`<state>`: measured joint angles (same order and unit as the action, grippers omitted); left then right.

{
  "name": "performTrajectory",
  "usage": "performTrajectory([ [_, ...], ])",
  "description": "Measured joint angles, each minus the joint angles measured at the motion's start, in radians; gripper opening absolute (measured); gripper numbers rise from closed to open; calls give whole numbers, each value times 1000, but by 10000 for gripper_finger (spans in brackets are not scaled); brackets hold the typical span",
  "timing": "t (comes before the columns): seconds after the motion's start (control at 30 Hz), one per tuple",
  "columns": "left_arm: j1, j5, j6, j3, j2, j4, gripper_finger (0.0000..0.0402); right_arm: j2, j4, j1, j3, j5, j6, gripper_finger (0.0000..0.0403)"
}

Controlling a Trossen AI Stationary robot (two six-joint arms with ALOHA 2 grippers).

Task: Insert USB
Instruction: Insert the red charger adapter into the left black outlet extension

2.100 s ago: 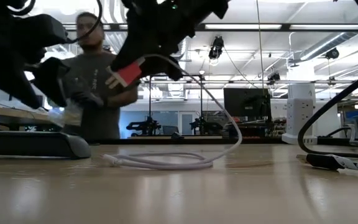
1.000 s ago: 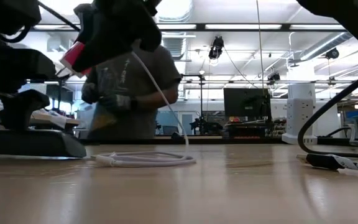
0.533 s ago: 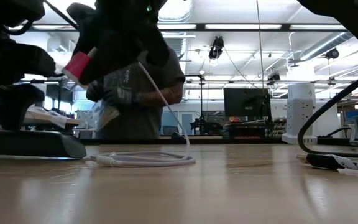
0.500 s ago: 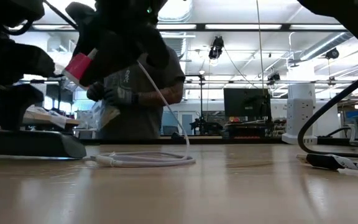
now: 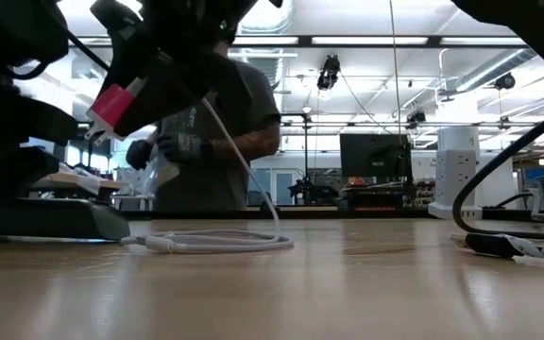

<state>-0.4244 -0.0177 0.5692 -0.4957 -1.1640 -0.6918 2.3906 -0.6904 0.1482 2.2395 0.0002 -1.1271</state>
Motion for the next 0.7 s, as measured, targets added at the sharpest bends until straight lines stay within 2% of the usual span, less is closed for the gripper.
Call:
performTrajectory([
  [0.13, 0, 10, -9, -1, -24, 5, 355, 0, 8, 0, -16, -1, -1, 136],
  [0.23, 1, 17, -18, -2, -35, 11, 339, 0, 20, 0, -29, -12, -16, 136],
  [0.33, 1, 34, -38, -2, -47, 11, 299, 0, 22, 0, -37, -27, -36, 136],
  [0.47, 0, 78, -82, -1, -60, 18, 216, 0, 18, 3, -42, -27, -37, 136],
  [0.7, 0, 102, -110, -32, -103, 20, 211, 0, -61, 6, -43, -28, -34, 136],
])
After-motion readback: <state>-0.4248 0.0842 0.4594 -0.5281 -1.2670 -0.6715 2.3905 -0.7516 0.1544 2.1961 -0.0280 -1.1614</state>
